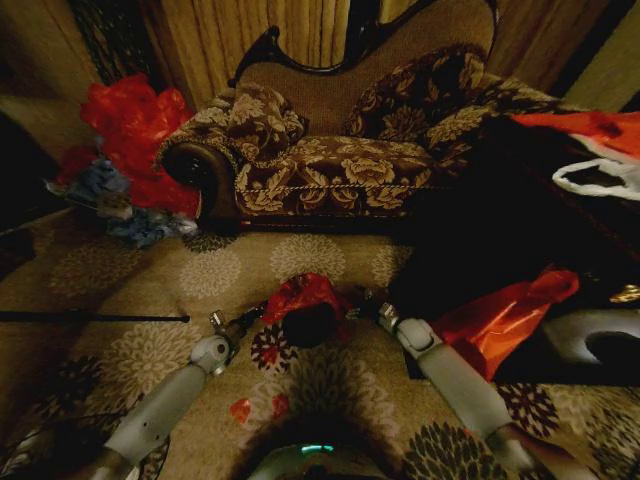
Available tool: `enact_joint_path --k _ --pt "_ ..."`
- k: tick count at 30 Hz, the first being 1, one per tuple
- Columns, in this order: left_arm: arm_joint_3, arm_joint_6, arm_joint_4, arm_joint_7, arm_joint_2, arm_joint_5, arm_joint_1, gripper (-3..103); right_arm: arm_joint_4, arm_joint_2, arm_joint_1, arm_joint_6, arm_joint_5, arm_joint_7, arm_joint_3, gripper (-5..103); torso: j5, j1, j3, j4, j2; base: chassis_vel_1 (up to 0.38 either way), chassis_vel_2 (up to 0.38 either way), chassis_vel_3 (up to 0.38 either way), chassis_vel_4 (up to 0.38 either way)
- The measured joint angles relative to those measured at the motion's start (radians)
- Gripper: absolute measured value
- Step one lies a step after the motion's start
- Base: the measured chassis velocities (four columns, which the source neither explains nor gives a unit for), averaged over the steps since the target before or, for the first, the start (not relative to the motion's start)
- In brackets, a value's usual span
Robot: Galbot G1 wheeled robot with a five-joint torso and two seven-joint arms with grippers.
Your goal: Place a garbage bag over the trash bin.
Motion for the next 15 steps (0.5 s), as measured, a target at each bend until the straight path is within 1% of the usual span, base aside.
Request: enact_joint_path --k 1,3,9,12,13,15 --pt "0.000 0.000 0.000 0.000 0.000 0.000 0.000 0 0.000 0.000 0.000 0.000 0.000 0.000 0.000 100 0.0000 0.000 0.000 0.0000 0.000 0.000 0.000 0.000 0.000" --pt "0.000 0.000 0.000 0.001 -0.001 0.000 0.000 0 -0.022 0.002 0.024 -0.018 0.013 -0.053 -0.016 100 0.0000 0.000 0.000 0.0001 0.000 0.000 0.000 0.000 0.000" --pt "0.000 -0.001 0.002 0.003 -0.003 0.001 0.001 0 -0.089 0.025 0.065 -0.023 0.040 -0.093 -0.039 100 0.0001 0.000 0.000 0.0001 0.000 0.000 0.000 0.000 0.000" --pt "0.000 -0.002 0.000 0.004 -0.001 0.002 0.004 0 -0.189 0.049 0.116 0.015 0.038 -0.174 -0.050 100 0.0002 0.000 0.000 0.0002 0.000 0.000 0.000 0.000 0.000" --pt "0.000 -0.002 0.000 0.004 -0.001 0.002 0.004 0 -0.189 0.049 0.116 0.015 0.038 -0.174 -0.050 100 0.0002 0.000 0.000 0.0002 0.000 0.000 0.000 0.000 0.000" --pt "0.001 -0.003 -0.002 0.005 0.000 0.003 0.005 0 -0.233 0.056 0.141 0.042 0.031 -0.233 -0.051 100 0.0000 0.000 0.000 0.0002 0.000 0.000 0.000 0.000 0.000"
